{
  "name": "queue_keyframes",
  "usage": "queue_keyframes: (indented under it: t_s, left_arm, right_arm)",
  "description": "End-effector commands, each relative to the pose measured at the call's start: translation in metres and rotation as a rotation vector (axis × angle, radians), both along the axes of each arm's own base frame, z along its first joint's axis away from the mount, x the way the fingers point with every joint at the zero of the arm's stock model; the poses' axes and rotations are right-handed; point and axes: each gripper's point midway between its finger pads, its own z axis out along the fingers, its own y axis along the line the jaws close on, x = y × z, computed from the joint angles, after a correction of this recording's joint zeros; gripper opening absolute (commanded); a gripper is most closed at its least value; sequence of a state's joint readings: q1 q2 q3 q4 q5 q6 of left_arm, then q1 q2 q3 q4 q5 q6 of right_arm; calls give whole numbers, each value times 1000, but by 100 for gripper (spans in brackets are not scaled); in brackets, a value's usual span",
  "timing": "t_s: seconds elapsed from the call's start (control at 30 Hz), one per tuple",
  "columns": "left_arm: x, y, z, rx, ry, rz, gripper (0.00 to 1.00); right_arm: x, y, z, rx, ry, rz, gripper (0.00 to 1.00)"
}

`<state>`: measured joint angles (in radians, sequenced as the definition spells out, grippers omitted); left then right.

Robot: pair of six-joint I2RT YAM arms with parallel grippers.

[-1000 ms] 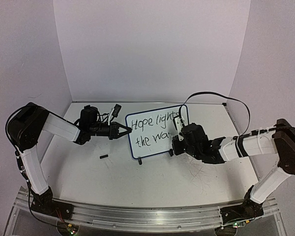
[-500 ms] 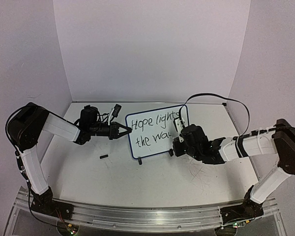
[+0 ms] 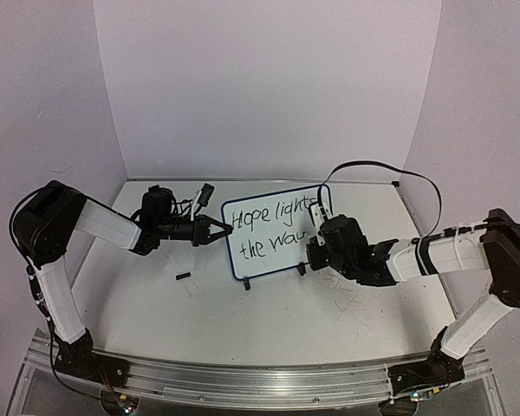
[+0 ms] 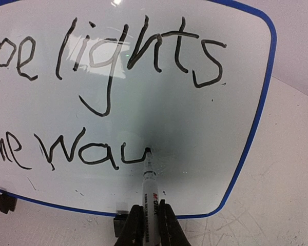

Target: Write a sentence on the whiteboard

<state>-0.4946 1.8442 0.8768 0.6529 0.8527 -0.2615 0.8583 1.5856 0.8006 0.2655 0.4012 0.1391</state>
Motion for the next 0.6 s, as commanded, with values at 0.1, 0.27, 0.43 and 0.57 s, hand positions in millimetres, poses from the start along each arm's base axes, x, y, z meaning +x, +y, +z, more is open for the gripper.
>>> queue_keyframes:
  t_s: [0.1,0.27,0.43,0.57]
  left_arm:
    - [-3,2,-23,81,26,12,0]
    - [-3,2,-24,83,26,15,0]
    - [-2,2,-24,83,26,13,0]
    - [-2,2,-25,83,29,13,0]
  right_arm:
    - [17,3,33,50,-82,-36,0]
    - [13,-1,28,43,-72,-35,0]
    - [0,-4,9,39,-10,-17,0]
    - [-11,-7,-9,27,31,-16,0]
